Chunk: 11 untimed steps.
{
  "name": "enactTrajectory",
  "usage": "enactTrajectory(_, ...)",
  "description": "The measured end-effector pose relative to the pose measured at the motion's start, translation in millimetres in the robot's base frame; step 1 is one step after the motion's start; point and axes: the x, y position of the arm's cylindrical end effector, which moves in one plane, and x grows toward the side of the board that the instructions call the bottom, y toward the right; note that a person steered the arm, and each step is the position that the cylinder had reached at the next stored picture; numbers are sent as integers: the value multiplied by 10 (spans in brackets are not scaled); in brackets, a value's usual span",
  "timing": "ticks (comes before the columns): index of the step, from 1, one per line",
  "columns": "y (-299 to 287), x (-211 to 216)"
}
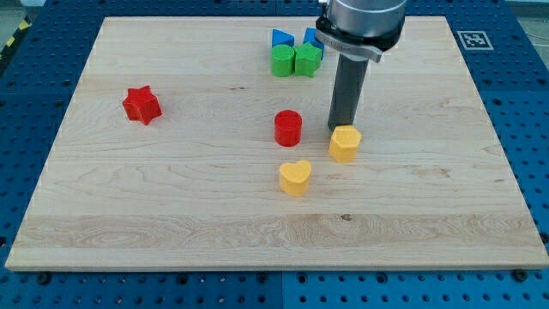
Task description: Place the red circle towards the bottom of the red star
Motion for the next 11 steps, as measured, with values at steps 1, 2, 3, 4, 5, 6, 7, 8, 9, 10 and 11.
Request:
enactTrajectory(1,-105,53)
enactTrajectory(2,-110,53)
enactTrajectory(3,-174,50)
enactTrajectory(4,-429,50)
enactTrajectory(5,-453,50)
enactTrajectory(6,-472,50)
enactTrajectory(7,-621,50)
enactTrajectory(8,-771,50)
enactTrajectory(9,-1006,50)
enactTrajectory(10,-1296,50)
enactTrajectory(11,-1458,50)
